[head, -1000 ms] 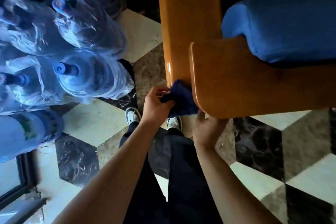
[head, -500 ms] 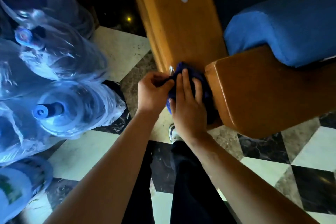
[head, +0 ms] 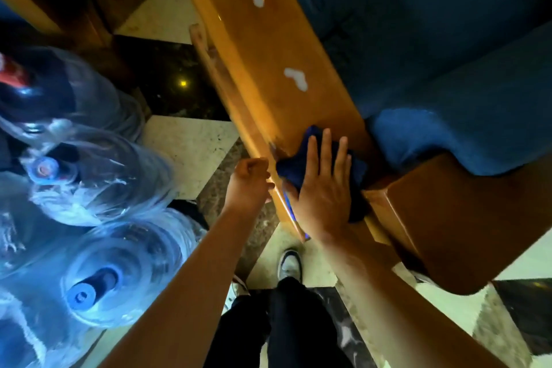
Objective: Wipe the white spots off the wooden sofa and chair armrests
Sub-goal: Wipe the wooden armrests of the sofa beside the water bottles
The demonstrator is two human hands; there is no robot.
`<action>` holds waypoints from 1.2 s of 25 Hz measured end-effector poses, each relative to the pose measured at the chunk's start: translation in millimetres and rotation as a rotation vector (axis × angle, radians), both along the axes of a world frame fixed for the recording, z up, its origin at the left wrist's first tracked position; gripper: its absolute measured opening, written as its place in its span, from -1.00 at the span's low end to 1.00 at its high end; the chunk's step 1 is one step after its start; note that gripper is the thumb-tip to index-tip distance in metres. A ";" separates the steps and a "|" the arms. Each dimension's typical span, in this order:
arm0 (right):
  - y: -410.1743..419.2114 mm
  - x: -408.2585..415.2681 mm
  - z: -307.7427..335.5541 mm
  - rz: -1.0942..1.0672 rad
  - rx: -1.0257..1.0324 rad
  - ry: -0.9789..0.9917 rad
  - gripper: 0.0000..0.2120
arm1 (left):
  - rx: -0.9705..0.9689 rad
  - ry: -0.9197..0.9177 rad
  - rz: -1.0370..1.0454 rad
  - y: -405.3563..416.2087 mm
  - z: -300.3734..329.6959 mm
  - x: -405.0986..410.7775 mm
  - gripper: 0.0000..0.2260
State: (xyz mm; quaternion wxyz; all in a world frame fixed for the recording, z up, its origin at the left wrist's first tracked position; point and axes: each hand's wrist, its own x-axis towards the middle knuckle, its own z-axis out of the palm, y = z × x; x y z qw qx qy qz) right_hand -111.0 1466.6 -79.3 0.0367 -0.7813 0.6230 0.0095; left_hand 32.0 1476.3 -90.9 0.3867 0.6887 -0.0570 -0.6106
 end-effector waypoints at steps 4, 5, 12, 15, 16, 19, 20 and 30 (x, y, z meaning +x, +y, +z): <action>-54.9 25.4 -1.5 -0.178 0.034 -0.058 -0.02 | 0.015 0.081 0.034 -29.9 1.8 7.9 -0.64; -70.7 28.3 -0.3 -0.201 0.041 -0.072 -0.03 | 0.016 0.084 0.036 -42.5 3.8 9.8 -0.62; -201.4 50.8 3.7 -0.715 0.081 -0.198 -0.30 | 0.168 0.103 0.196 -129.4 10.8 38.8 -0.48; -265.7 24.3 -0.1 -0.729 0.532 -0.517 -0.35 | 0.176 0.154 0.330 -165.9 6.8 59.3 -0.50; -277.8 15.3 0.9 -0.737 0.698 -0.708 -0.44 | 0.182 0.194 0.368 -179.6 6.4 65.0 -0.50; -277.9 10.9 -0.4 -0.772 0.833 -0.806 -0.54 | 0.234 0.174 0.411 -203.5 3.7 80.4 -0.51; -266.4 9.4 0.6 -0.741 0.774 -0.684 -0.46 | 0.253 0.179 0.416 -203.9 2.4 82.6 -0.50; -157.7 78.9 7.0 0.495 0.159 -0.091 -0.33 | 0.295 0.449 0.282 -191.9 2.0 116.6 -0.31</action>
